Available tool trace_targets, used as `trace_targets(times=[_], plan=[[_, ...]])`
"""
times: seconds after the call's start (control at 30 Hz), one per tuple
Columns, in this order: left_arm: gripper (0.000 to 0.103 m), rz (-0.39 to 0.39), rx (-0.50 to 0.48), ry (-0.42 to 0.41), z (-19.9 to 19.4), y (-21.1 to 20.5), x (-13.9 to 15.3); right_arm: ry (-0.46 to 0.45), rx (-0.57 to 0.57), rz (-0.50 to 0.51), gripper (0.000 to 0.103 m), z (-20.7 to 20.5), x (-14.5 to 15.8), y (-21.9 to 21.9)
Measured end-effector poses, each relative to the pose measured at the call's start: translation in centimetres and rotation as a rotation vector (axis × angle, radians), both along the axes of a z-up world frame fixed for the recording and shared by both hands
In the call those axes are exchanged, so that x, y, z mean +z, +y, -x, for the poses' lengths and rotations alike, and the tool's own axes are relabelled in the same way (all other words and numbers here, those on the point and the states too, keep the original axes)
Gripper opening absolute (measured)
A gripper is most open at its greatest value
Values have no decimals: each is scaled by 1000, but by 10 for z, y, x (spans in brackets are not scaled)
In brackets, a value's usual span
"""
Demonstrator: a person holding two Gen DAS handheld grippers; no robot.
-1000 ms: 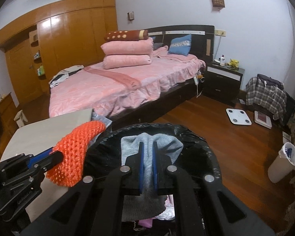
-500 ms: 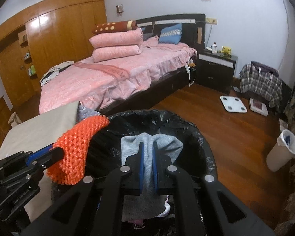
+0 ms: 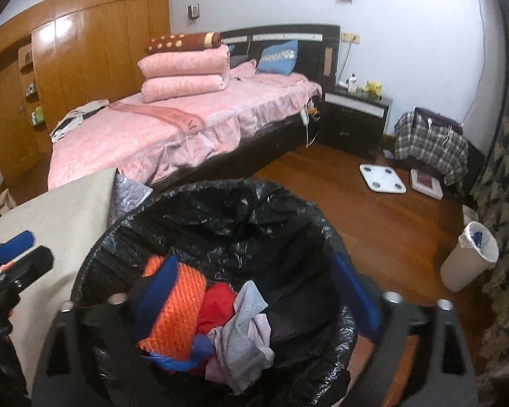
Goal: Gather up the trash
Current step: 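Open both tools over the bin to drop the scrubber and sock, then grasp the white box with the left tool while the right tool grasps the orange scrubber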
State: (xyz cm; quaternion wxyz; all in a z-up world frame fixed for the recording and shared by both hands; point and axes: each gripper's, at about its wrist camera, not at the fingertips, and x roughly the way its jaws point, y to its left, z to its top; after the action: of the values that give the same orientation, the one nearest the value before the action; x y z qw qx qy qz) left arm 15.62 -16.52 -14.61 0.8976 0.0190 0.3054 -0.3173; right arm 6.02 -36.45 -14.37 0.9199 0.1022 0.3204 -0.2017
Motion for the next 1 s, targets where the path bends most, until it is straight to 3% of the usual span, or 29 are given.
trace_targets(times=[0.2, 0.6, 1.0], plan=[[91, -8, 120, -5, -2, 44, 12, -42, 43, 1, 97, -7, 13, 15], [91, -68, 336, -52, 0, 134, 29, -93, 201, -18, 97, -44, 29, 89], [91, -138, 514, -22, 8, 219, 16, -88, 391, -5, 97, -74, 21, 183]])
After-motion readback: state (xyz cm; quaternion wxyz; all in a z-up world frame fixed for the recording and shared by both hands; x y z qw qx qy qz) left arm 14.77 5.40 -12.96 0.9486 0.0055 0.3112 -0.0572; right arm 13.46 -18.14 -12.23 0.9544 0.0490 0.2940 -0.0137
